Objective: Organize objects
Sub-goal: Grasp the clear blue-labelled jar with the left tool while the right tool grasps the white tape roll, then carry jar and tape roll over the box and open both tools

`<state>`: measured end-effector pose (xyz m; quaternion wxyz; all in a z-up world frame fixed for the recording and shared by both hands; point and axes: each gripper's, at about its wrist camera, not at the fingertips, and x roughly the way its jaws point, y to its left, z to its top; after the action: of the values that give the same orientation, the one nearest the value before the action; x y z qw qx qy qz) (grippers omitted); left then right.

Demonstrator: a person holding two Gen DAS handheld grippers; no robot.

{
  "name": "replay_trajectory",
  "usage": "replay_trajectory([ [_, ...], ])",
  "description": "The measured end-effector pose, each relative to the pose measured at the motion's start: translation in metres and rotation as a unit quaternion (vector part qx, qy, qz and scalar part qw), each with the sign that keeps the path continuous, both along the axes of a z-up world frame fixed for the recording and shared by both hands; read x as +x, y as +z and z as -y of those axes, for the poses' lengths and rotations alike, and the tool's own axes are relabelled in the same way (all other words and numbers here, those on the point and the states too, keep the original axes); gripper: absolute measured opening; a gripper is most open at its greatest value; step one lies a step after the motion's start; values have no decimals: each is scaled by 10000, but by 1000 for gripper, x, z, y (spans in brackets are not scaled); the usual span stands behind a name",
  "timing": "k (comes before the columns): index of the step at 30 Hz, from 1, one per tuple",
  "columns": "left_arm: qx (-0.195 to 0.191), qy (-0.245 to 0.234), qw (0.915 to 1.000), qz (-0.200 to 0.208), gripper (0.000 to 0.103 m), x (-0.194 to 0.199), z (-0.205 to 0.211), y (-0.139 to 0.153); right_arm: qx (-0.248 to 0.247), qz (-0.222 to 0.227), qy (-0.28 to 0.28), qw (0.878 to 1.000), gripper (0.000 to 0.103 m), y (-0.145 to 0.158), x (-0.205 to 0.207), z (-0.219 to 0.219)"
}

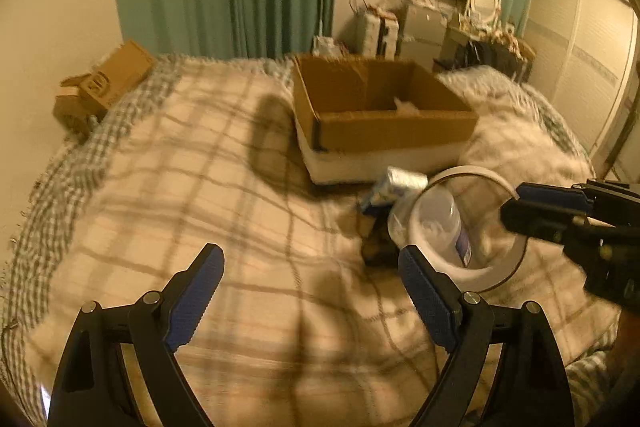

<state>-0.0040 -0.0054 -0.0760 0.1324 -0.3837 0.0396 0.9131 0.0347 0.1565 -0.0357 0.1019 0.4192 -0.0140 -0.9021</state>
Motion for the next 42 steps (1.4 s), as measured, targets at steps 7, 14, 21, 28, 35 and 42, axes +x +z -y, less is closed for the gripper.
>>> replay_trajectory([
  [7, 11, 138, 9999, -60, 92, -6, 1, 10, 332, -540, -734, 9953, 28, 40, 7, -33],
  [14, 42, -141, 9996, 243, 92, -8, -37, -9, 855, -538, -1253, 9870, 28, 31, 6, -59],
  [21, -87, -496, 9975, 488, 92, -18, -85, -27, 997, -431, -1309, 9854, 28, 8, 1, -71],
  [28, -214, -657, 9938, 869, 92, -46, -109, -53, 911, -340, -1298, 9868, 28, -6, -7, -80],
  [35, 154, -1032, 9884, 1100, 76, -54, -115, -63, 830, -288, -1266, 9881, 28, -10, -9, -81],
  [42, 30, -907, 9935, 683, 75, -36, -108, -40, 895, -370, -1224, 9877, 28, 0, -2, -71],
])
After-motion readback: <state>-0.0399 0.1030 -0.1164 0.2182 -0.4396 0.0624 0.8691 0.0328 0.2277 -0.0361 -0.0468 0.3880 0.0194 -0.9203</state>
